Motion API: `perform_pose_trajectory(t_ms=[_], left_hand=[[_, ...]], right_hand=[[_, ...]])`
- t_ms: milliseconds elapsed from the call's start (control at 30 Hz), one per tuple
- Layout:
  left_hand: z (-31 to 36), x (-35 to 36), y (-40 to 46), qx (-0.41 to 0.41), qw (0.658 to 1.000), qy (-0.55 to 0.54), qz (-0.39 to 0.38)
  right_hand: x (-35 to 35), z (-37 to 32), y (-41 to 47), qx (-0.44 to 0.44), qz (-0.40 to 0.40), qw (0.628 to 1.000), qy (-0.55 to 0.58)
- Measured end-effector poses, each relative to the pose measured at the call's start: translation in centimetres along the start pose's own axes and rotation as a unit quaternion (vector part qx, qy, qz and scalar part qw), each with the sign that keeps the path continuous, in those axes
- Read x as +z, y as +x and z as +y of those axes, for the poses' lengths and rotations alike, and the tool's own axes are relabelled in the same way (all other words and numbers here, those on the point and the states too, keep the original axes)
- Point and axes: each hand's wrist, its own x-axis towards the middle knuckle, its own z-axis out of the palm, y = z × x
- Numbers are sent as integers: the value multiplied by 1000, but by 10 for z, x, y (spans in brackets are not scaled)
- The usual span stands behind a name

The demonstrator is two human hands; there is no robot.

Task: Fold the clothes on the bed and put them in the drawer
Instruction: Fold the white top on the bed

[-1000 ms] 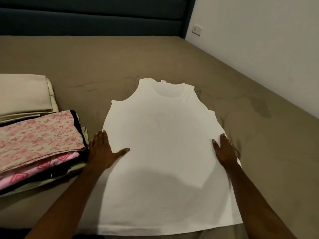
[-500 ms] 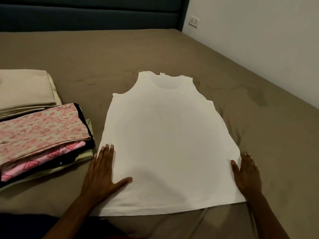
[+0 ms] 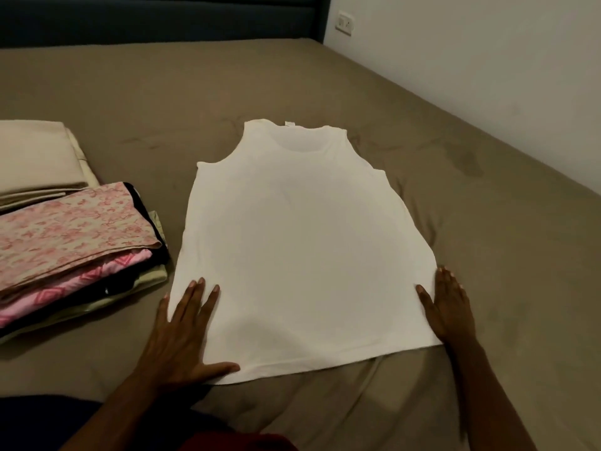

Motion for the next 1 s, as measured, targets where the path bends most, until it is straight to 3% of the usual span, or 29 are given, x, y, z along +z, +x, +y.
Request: perform_pose_trajectory(t_ms=[133, 233, 367, 500, 633, 867, 1000], left_hand=[[0, -7, 13, -43, 995, -36, 78], [-7, -10, 72, -55, 990, -64, 109], [6, -8, 174, -22, 994, -67, 83], [-12, 12, 233, -20, 999, -5, 35], [-46, 23, 258, -100, 995, -16, 15], [-80, 30, 243, -260, 958, -19, 119], [-82, 26, 251, -302, 951, -19, 70]], right_hand=[[-3, -69, 6, 9, 80, 995, 63], [9, -155, 25, -69, 74, 989, 110], [27, -260, 87, -163, 9, 980, 110], [37, -334, 129, -218, -19, 971, 95], [55, -374, 137, -237, -30, 966, 95], [88, -390, 127, -213, -7, 975, 61], [88, -413, 128, -240, -10, 970, 44]])
